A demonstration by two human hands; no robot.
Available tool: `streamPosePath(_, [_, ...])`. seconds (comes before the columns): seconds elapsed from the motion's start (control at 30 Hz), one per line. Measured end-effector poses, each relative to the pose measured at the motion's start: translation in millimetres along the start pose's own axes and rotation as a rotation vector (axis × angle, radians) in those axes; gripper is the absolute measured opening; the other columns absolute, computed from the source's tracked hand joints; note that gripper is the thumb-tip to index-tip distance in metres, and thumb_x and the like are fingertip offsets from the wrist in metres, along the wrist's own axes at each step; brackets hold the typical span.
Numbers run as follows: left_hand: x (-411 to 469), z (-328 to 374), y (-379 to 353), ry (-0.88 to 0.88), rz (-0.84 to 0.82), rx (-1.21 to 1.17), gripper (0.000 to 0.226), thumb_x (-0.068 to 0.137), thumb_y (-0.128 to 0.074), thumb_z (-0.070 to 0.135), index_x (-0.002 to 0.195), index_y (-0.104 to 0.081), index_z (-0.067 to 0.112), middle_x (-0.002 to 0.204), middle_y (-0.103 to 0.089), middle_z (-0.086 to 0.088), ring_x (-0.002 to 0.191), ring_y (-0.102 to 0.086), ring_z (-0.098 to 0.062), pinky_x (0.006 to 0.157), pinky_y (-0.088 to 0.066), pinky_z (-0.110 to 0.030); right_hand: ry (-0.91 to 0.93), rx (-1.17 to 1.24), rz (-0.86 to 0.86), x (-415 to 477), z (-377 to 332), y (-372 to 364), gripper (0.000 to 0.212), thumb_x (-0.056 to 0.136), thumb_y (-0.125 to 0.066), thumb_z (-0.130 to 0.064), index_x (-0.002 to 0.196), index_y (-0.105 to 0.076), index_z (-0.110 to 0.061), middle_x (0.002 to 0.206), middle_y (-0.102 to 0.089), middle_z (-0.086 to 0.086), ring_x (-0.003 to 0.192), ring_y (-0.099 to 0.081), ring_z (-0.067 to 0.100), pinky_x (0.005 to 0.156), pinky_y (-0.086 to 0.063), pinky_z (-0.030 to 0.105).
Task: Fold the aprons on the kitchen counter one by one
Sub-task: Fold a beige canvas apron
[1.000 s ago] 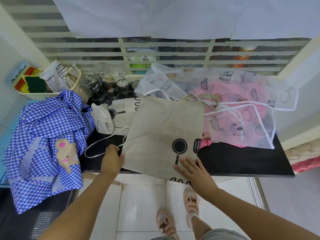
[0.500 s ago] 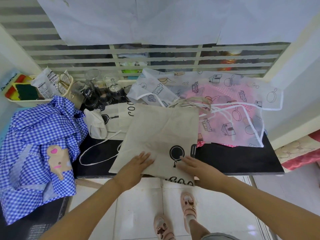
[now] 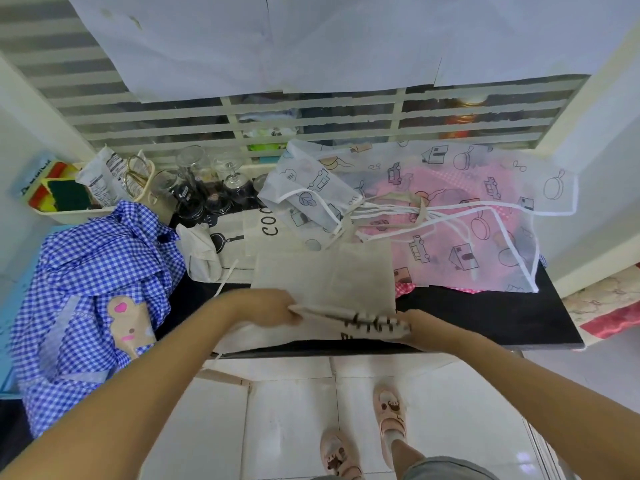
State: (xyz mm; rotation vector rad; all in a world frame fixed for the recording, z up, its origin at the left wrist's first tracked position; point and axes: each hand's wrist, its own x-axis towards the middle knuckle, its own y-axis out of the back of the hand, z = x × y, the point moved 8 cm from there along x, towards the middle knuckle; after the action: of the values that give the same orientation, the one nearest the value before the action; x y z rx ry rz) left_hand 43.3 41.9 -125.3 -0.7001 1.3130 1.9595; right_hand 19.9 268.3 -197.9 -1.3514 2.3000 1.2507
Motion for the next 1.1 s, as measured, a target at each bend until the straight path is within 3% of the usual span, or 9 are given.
streamPosePath(0.07, [4.8,3.2,27.4,0.026,-0.009,0.028,0.032,0.100,-0.047,0.028,0.114,-0.060,0.002,0.091,-0.061,-0.008,0.082,-0.056,-0.015,0.073,-0.043,-0.018,-0.016,0.258,-0.010,-7.5,0.0,10.5,0.034,0.085,-0.071,-0.028,0.117,-0.062,-0.031,0.114,-0.063,-0.023,0.110,-0.057,0.000,0.094,-0.040,0.014])
streamPosePath(0.17, [20.2,5.0,51.8,0.074,-0.024,0.030,0.035,0.097,-0.052,0.032,0.122,-0.060,0.009,0.120,-0.061,-0.003,0.114,-0.054,-0.021,0.101,-0.039,-0.032,-0.024,0.499,0.099,-5.8,4.2,22.7,0.025,0.088,-0.066,-0.023,0.110,-0.062,-0.035,0.110,-0.067,-0.020,0.103,-0.062,-0.004,0.096,-0.045,0.016])
streamPosePath(0.27, [40.5,4.5,71.6,0.077,0.018,0.026,0.027,0.093,-0.058,0.037,0.106,-0.064,0.014,0.098,-0.061,0.003,0.096,-0.056,-0.017,0.086,-0.041,-0.029,-0.115,0.597,0.254,4.5,25.6,32.4,0.015,0.094,-0.056,-0.026,0.104,-0.066,-0.026,0.106,-0.070,-0.009,0.101,-0.066,0.008,0.098,-0.049,0.032])
streamPosePath(0.37, [63.6,-12.0,84.6,0.064,0.142,-0.042,0.022,0.083,-0.072,0.030,0.088,-0.065,0.010,0.079,-0.057,0.002,0.075,-0.052,-0.015,0.067,-0.037,-0.026,-0.235,0.605,0.333,13.4,46.9,31.2,0.020,0.097,-0.050,-0.026,0.096,-0.066,-0.012,0.096,-0.071,0.006,0.091,-0.068,0.019,0.091,-0.053,0.040])
streamPosePath(0.47, [79.7,-44.5,72.2,0.171,0.103,0.018,0.040,0.077,-0.077,0.027,0.108,-0.064,0.006,0.099,-0.060,-0.003,0.092,-0.055,-0.020,0.079,-0.043,-0.029,-0.372,0.534,0.421,20.3,62.4,30.0,0.024,0.099,-0.046,-0.026,0.088,-0.063,-0.012,0.091,-0.070,0.013,0.086,-0.067,0.024,0.084,-0.054,0.038])
streamPosePath(0.63, [97.0,-84.3,43.4,0.232,0.154,-0.104,0.034,0.084,-0.070,0.025,0.111,-0.064,0.004,0.106,-0.061,-0.008,0.102,-0.057,-0.024,0.079,-0.040,-0.026,-0.386,0.591,0.467,23.1,72.1,26.9,0.015,0.092,-0.059,-0.034,0.094,-0.066,-0.021,0.088,-0.072,-0.002,0.082,-0.069,0.013,0.078,-0.056,0.030])
streamPosePath(0.73, [106.1,-84.4,32.0,0.226,0.166,-0.113,0.035,0.087,-0.066,0.028,0.115,-0.062,0.007,0.112,-0.058,-0.008,0.107,-0.055,-0.025,0.086,-0.040,-0.028,-0.392,0.507,0.489,19.6,76.4,28.3,0.019,0.092,-0.058,-0.036,0.085,-0.065,-0.020,0.079,-0.071,-0.004,0.072,-0.067,0.010,0.067,-0.054,0.025])
streamPosePath(0.93, [117.9,-87.0,26.5,0.235,0.233,-0.083,0.029,0.083,-0.069,0.040,0.080,-0.050,0.019,0.089,-0.052,0.001,0.090,-0.050,-0.018,0.073,-0.034,-0.025,-0.407,0.259,0.550,21.6,76.1,30.9,0.024,0.100,-0.043,-0.037,0.083,-0.055,-0.024,0.076,-0.065,-0.006,0.069,-0.064,0.009,0.069,-0.056,0.030])
streamPosePath(1.1, [114.0,-84.2,25.2,0.203,0.390,-0.047,0.039,0.084,-0.066,0.049,0.068,-0.041,0.023,0.079,-0.050,0.001,0.084,-0.048,-0.018,0.068,-0.033,-0.028,-0.415,0.460,0.852,3.4,77.2,42.7,0.016,0.093,-0.057,-0.034,0.096,-0.047,-0.022,0.085,-0.060,-0.007,0.074,-0.061,0.008,0.061,-0.050,0.023])
